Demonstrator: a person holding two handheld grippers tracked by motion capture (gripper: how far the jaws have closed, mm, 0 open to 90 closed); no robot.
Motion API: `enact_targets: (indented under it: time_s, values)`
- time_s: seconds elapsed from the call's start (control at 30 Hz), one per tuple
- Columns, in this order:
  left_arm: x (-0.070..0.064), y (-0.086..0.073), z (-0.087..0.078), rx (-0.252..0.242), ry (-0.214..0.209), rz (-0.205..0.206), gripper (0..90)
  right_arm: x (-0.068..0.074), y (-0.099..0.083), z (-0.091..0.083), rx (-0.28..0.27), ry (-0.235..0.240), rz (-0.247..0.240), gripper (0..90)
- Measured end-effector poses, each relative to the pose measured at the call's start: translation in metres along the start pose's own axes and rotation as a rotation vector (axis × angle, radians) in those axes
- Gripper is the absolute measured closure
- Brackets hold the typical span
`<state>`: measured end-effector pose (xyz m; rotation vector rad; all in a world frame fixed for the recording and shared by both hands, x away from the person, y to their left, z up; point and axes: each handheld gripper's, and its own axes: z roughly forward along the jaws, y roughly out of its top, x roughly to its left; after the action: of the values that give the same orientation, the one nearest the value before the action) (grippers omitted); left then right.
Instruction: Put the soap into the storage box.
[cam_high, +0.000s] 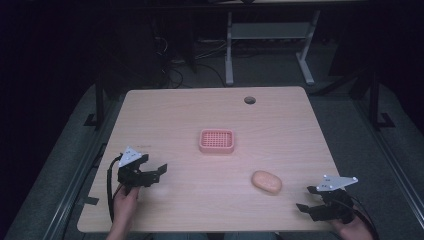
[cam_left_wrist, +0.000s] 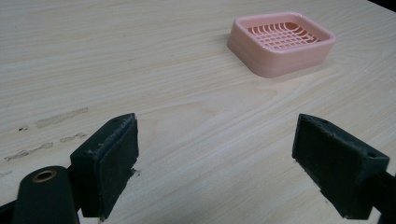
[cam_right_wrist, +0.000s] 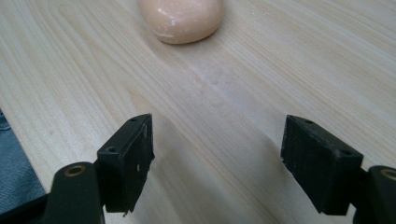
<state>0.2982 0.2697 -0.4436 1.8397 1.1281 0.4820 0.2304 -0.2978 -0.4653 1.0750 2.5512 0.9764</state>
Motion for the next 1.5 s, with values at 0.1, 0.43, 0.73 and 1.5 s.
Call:
enact_targets:
  time_s: [0.1, 0.43, 0.73, 1.5]
  values:
    - [0.000, 0.000, 0.000, 0.003, -0.003, 0.001, 14.2, 0.001, 0.001, 0.002, 0.004, 0.006, -0.005, 24.9]
    - [-0.001, 0.000, 0.000, 0.013, -0.012, 0.015, 14.3, 0.007, 0.008, 0.004, 0.027, 0.000, -0.030, 25.0]
    - [0.000, -0.001, -0.001, 0.008, -0.014, 0.001, 14.2, 0.009, 0.021, 0.005, 0.047, 0.003, -0.054, 24.9]
    - [0.002, -0.001, -0.003, 0.005, -0.009, 0.003, 14.3, 0.010, 0.061, 0.013, 0.144, 0.030, -0.080, 16.9]
